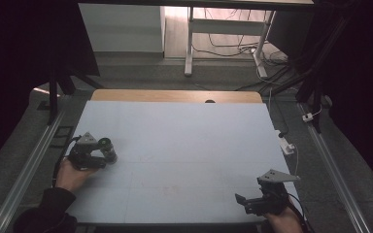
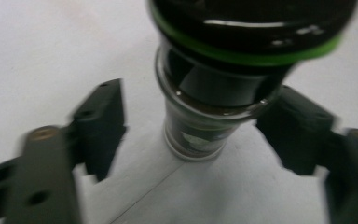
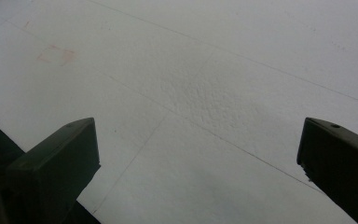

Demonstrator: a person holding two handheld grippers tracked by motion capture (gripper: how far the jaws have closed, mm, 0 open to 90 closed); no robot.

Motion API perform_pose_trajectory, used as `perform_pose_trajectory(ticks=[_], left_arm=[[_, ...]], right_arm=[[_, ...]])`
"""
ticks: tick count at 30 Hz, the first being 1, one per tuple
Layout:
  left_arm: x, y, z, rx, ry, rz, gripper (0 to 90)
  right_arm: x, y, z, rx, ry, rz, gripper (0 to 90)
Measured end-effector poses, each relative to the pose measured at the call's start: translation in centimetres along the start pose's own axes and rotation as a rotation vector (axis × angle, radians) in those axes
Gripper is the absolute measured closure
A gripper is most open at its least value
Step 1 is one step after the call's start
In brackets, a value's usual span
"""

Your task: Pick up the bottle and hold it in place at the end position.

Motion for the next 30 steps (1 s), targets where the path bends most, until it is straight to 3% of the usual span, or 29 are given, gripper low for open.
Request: perform_pose_trajectory(ticks=[2, 3, 5, 7, 15, 22, 30], left_arm=[[0.1, -0.1, 0.0, -0.013, -0.002, -0.022, 36.6], [0.2, -0.1, 0.0, -0.016, -0.012, -0.03, 36.6], [0.4, -0.2, -0.1, -0.023, -0.022, -0.041, 50.4], [0.4, -0.2, -0.1, -0.027, -0.023, -0.045, 52.6], [0.4, -0.2, -0.1, -0.041, -0.023, -0.028, 53.5], [0.4, 0.1, 0.1, -0.057, -0.043, 0.033, 53.6], [1.9, 1.6, 0.8, -0.046, -0.047, 0.003, 53.6]], right_arm=[[0.0, 0.0, 0.0, -0.001, -0.001, 0.001, 0.0], [0.0, 0.0, 0.0, -0.001, -0.001, 0.001, 0.0], [0.0, 0.0, 0.0, 0.0, -0.001, 0.001, 0.0], [0.0, 0.0, 0.0, 0.001, -0.001, 0.002, 0.0], [0.0, 0.0, 0.0, -0.001, -0.002, 0.004, 0.0], [0.0, 0.0, 0.0, -0.004, -0.002, 0.003, 0.0], [0.0, 0.0, 0.0, -0.004, 0.001, -0.001, 0.0]])
Point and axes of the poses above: each handheld gripper's, and its own axes: z roughly backward along the jaws, y roughly out of its top, x roughly to its right, the point moved 10 cm from there along -z, roughly forward along the jaws, and after that the axes turned 10 degrees about -x, right-handed, at the moved point
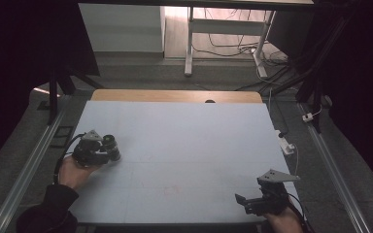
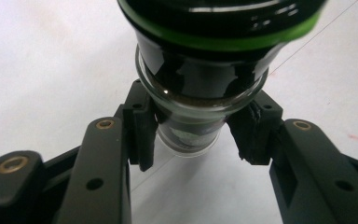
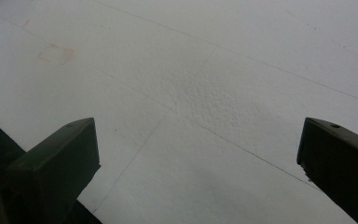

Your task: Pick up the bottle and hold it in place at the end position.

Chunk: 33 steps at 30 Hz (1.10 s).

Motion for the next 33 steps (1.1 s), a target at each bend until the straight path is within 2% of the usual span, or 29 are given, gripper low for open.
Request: perform_pose_trajectory(ticks=[5, 9, 16, 24, 33], left_arm=[[1.3, 1.4, 0.3, 0.026, 0.005, -0.048, 53.6], [2.5, 2.7, 0.3, 0.043, -0.016, -0.071, 53.6], [4.1, 4.6, -0.1, 0.028, -0.025, -0.072, 53.6], [5.8, 7.0, -0.4, 0.044, -0.052, -0.068, 53.5], [8.1, 9.7, -1.8, 0.027, -0.047, -0.117, 53.5]], right_arm=[[0.0, 0.0, 0.0, 0.0, 0.002, -0.004, 0.0], [0.0, 0.0, 0.0, -0.001, 0.004, -0.008, 0.0], [0.0, 0.0, 0.0, 0.001, 0.008, -0.009, 0.0], [0.0, 0.1, -0.1, -0.001, 0.008, -0.005, 0.0], [0.0, 0.2, -0.1, 0.001, 0.009, -0.002, 0.0]])
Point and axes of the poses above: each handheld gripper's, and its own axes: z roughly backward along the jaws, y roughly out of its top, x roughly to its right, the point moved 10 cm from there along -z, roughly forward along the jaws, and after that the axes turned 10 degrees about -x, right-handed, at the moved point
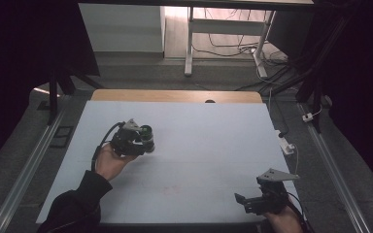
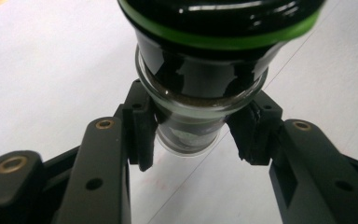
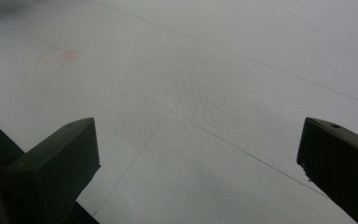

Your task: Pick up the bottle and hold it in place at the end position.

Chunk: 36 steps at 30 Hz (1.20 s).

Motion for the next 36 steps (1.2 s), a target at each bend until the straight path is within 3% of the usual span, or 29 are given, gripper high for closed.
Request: perform_pose_trajectory(ticks=[10, 17, 22, 36], left_arm=[[1.7, 3.2, -2.1, 0.006, -0.007, -0.018, 53.5], [2.4, 4.4, -4.1, -0.004, -0.015, -0.028, 53.6], [2.5, 5.3, -4.9, 0.014, -0.016, -0.029, 53.5], [2.6, 5.6, -7.9, -0.016, -0.01, -0.034, 53.5]], right_arm=[[-0.1, 0.1, -0.1, 0.0, 0.001, 0.01, 0.0], [-0.2, 0.1, -0.1, -0.003, 0.0, 0.023, 0.0], [-0.2, 0.1, -0.1, -0.002, -0.001, 0.022, 0.0], [-0.1, -0.1, 0.1, 0.0, -0.003, 0.018, 0.0]])
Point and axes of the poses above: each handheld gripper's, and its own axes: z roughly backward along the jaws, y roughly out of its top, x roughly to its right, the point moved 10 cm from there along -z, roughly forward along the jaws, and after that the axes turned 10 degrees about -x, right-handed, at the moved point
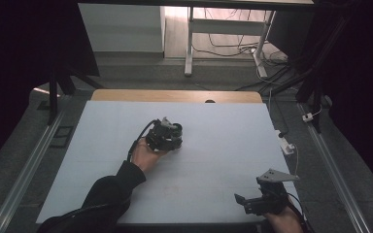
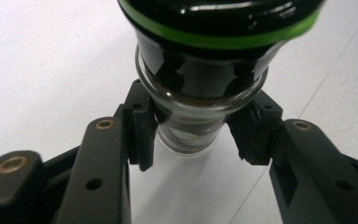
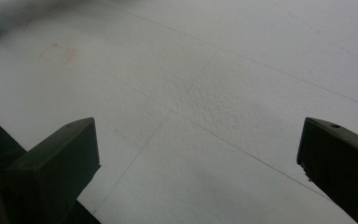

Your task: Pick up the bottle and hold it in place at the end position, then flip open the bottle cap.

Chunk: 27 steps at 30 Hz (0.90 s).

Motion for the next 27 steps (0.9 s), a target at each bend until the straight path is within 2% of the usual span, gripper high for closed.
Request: perform_pose_trajectory(ticks=[9, 27], left_arm=[[-0.2, -0.6, -1.2, -0.022, 0.005, 0.001, 53.5], [-0.2, -0.9, -1.3, 0.001, 0.005, -0.009, 53.6]], right_arm=[[0.0, 0.0, 0.0, 0.002, -0.001, 0.0, 0.0], [0.0, 0.1, 0.1, 0.01, -0.002, -0.008, 0.0]])
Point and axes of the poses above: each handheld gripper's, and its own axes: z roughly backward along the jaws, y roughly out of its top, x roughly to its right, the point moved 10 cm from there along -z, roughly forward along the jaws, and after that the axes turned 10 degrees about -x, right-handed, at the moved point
